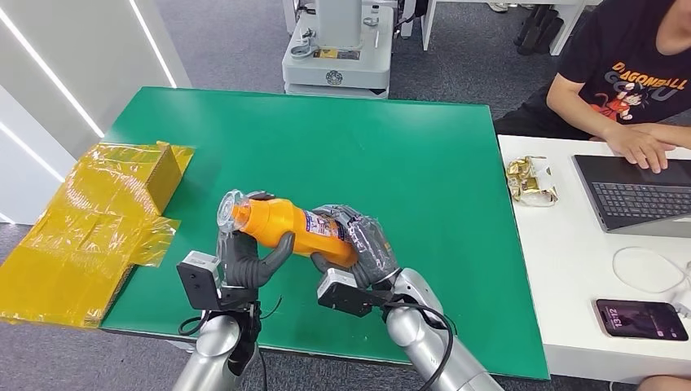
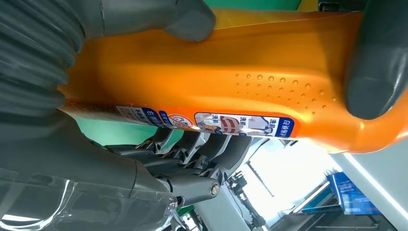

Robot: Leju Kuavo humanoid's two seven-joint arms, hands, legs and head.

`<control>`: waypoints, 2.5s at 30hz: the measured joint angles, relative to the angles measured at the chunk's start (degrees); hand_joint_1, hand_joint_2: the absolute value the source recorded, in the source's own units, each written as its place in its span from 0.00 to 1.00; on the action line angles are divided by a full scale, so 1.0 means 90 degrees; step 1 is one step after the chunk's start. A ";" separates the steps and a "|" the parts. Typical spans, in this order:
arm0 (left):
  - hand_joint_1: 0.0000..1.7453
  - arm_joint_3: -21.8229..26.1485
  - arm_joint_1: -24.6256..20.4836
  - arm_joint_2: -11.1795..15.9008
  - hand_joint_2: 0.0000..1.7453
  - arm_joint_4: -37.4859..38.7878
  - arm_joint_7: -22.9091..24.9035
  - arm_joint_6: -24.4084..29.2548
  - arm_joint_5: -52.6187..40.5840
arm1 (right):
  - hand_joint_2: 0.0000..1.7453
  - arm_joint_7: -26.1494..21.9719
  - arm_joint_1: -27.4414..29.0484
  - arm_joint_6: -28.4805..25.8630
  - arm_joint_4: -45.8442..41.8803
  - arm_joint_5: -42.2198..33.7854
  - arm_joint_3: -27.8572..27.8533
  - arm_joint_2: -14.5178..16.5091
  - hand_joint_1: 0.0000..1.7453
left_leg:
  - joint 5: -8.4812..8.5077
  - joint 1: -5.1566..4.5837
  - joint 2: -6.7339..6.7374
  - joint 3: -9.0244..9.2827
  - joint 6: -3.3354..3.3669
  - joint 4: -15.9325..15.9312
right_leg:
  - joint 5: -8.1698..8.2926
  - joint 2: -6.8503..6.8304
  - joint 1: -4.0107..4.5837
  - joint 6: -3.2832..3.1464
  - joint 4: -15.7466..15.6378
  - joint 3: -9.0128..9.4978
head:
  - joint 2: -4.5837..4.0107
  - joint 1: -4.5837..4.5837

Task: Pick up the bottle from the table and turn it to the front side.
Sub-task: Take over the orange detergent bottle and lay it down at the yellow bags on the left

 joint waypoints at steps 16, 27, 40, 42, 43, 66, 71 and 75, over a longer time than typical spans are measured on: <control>1.00 0.0044 0.0102 0.0008 1.00 0.0002 0.0035 0.0145 -0.0013 | 1.00 0.0072 0.0003 -0.0483 -0.0260 -0.0275 0.0065 0.0110 0.00 | 0.0000 0.0001 0.0000 -0.0001 0.0000 0.0000 | 0.0000 0.0001 0.0001 0.0000 0.0001 -0.0002 | 0.0000 -0.0001; 1.00 0.0120 0.0187 0.0007 1.00 -0.0089 0.0030 0.0310 -0.0011 | 1.00 0.0339 0.0911 -0.0788 -0.1855 -0.0634 0.0056 0.0095 0.00 | -0.0002 0.0001 0.0000 -0.0002 -0.0002 -0.0001 | -0.0002 0.0000 0.0001 -0.0001 0.0000 -0.0005 | 0.0000 -0.0001; 1.00 0.0196 0.0209 0.0239 1.00 -0.0589 -0.0095 0.0761 -0.0795 | 1.00 -0.0537 0.1833 -0.1314 -0.3866 -0.1973 0.0025 0.0036 0.00 | -0.0002 0.0001 0.0001 -0.0002 -0.0002 -0.0002 | -0.0002 0.0002 0.0001 -0.0001 0.0000 -0.0006 | 0.0001 -0.0002; 1.00 0.0239 0.0193 0.0327 1.00 -0.0720 -0.0045 0.0956 -0.1254 | 1.00 -0.0577 0.1912 -0.1364 -0.4098 -0.2014 0.0027 0.0019 0.00 | -0.0002 0.0001 0.0001 -0.0002 -0.0002 -0.0002 | -0.0002 0.0002 0.0001 -0.0001 0.0000 -0.0007 | 0.0001 -0.0001; 1.00 0.0261 0.0180 0.0372 1.00 -0.0774 0.0010 0.1071 -0.1528 | 1.00 -0.0599 0.1944 -0.1385 -0.4189 -0.2021 0.0030 0.0012 0.00 | -0.0002 0.0002 0.0001 -0.0002 -0.0002 -0.0003 | -0.0002 0.0002 0.0002 -0.0001 0.0000 -0.0007 | 0.0001 -0.0001; 1.00 0.0967 -0.0507 0.2980 1.00 -0.0917 0.2657 0.2035 -0.6833 | 1.00 -0.0778 0.2437 -0.1772 -0.4781 -0.2162 0.0164 -0.0311 0.00 | 0.0005 0.0009 0.0004 -0.0001 -0.0010 -0.0005 | -0.0002 0.0005 0.0009 -0.0004 0.0006 -0.0009 | 0.0001 0.0000; 1.00 0.0942 -0.0779 0.3332 1.00 -0.0716 0.2996 0.1377 -0.7194 | 1.00 -0.0762 0.2462 -0.1880 -0.4852 -0.2206 0.0207 -0.0355 0.00 | 0.0005 0.0009 0.0004 -0.0001 -0.0010 -0.0005 | -0.0002 0.0005 0.0008 -0.0004 0.0006 -0.0012 | 0.0001 -0.0001; 1.00 0.0849 -0.1139 0.3577 1.00 -0.0285 0.3127 0.0768 -0.7369 | 1.00 -0.0768 0.2513 -0.1983 -0.4931 -0.2231 0.0242 -0.0402 0.00 | 0.0006 0.0009 0.0007 -0.0001 -0.0011 -0.0005 | 0.0002 0.0008 0.0009 -0.0009 0.0006 -0.0014 | 0.0001 0.0001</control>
